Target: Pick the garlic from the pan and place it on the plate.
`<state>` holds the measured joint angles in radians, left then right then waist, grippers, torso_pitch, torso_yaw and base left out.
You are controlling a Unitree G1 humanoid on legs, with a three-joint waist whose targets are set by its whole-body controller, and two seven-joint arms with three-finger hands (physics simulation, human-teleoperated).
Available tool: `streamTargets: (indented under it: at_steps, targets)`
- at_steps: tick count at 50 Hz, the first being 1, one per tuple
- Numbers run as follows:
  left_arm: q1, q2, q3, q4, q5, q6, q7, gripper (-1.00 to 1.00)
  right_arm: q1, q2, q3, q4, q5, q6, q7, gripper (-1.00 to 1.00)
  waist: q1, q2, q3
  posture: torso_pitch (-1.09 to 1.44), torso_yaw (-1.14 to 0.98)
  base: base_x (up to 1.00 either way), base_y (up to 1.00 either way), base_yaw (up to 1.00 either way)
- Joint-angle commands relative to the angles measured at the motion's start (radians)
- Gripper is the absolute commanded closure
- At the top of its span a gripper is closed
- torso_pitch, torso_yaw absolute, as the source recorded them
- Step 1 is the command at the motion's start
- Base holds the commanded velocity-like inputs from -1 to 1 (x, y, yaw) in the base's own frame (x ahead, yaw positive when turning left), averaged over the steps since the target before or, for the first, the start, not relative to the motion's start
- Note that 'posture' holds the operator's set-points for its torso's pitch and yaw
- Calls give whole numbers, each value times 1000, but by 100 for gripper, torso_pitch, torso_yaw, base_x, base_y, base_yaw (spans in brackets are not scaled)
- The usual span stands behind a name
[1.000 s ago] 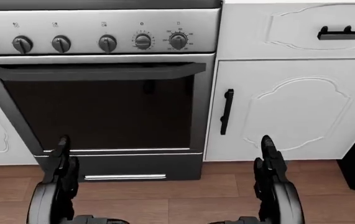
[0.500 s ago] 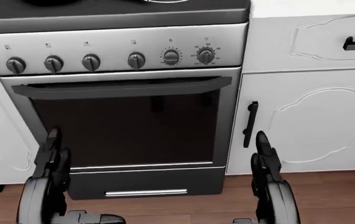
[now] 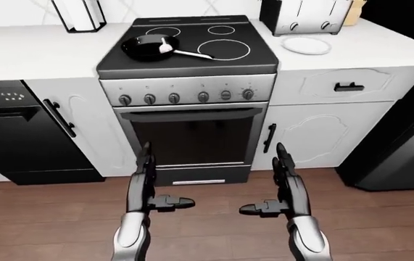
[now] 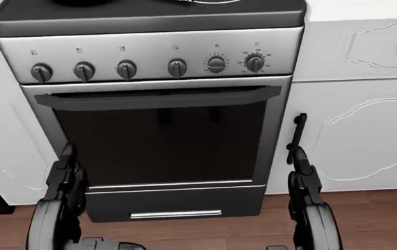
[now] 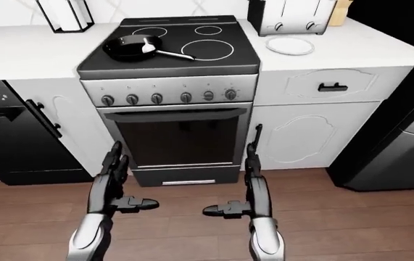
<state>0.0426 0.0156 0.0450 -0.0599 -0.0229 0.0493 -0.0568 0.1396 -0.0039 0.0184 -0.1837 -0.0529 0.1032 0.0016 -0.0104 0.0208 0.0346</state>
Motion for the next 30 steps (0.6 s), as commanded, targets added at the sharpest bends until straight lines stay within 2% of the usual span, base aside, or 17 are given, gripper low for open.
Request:
streamTargets:
  at_steps: [1, 2, 3, 4, 5, 8, 10, 11, 12, 14, 17, 20, 22, 23, 27, 28, 30]
  targets:
    - [-13, 8, 11, -36, -1, -29, 5, -100, -13, 4, 9, -36, 0, -26, 2, -100, 3, 6, -10, 0, 0, 0, 17, 0]
    - [-13, 8, 11, -36, -1, -29, 4, -100, -13, 5, 9, -37, 1, -26, 2, -100, 2, 35, -17, 0, 0, 0, 18, 0]
    - [-13, 8, 12, -36, -2, -28, 4, -100, -13, 5, 9, -36, 0, -26, 2, -100, 6, 81, -28, 0, 0, 0, 35, 0]
    - [-12, 8, 13, -39, -3, -26, 4, -100, -12, 5, 10, -41, -1, -22, 0, -100, 14, 23, -14, 0, 0, 0, 42, 0]
    - [-11, 8, 13, -41, -3, -25, 4, -100, -10, 5, 11, -43, -2, -22, 0, -100, 14, 19, -10, 0, 0, 0, 45, 0]
    - [-12, 8, 13, -40, -2, -28, 4, -100, -11, 5, 11, -39, -1, -26, 1, -100, 8, -24, -3, 0, 0, 0, 46, 0]
    - [-12, 8, 13, -39, -2, -28, 4, -100, -10, 5, 10, -40, 1, -27, 2, -100, 5, -69, 5, 0, 0, 0, 47, 0]
    - [-12, 8, 14, -39, -3, -29, 4, -100, -9, 5, 11, -39, 0, -29, 3, -100, 2, -102, -3, 0, 0, 0, 46, 0]
    - [-12, 8, 14, -38, -2, -30, 4, -100, -9, 5, 12, -37, 0, -31, 3, -100, -15, -64, -4, 0, 0, 0, 47, 0]
    - [-9, 8, 13, -42, -2, -30, 3, -100, -8, 4, 13, -60, 0, -11, 5, -100, -10, -81, -13, 0, 0, 0, 46, 0]
    - [-11, 8, 12, -35, 2, -35, 5, -100, -5, 4, 17, -49, -1, -30, 7, -100, -8, -71, -19, 0, 0, 0, 39, 0]
    - [-9, 8, 12, -38, 2, -35, 4, -100, -1, 4, 18, -62, -2, -23, 8, -100, -16, -6, -1, 0, 0, 0, 17, 0]
    - [-7, 8, 11, -41, 2, -34, 4, -100, -1, 4, 18, -79, -2, -9, 8, -100, -16, 82, -26, 0, 0, 0, 0, 0]
    - [-7, 8, 11, -42, 2, -33, 4, -100, 1, 5, 20, -58, -5, -32, 7, -100, -6, 24, 3, 0, 0, 0, 0, 0]
    - [-7, 8, 12, -41, 2, -33, 4, -100, -4, 4, 22, -44, -14, -34, 5, -100, 3, 1, -9, 0, 0, 0, 0, 0]
    - [-7, 8, 12, -42, 2, -33, 4, -100, -3, 4, 23, -46, -15, -34, 5, -100, 8, -1, -22, 0, 0, 0, 5, 0]
    - [-7, 8, 13, -43, 2, -32, 3, -100, -2, 3, 23, -47, -16, -32, 6, -100, 14, -22, -10, 0, 0, 0, 12, 0]
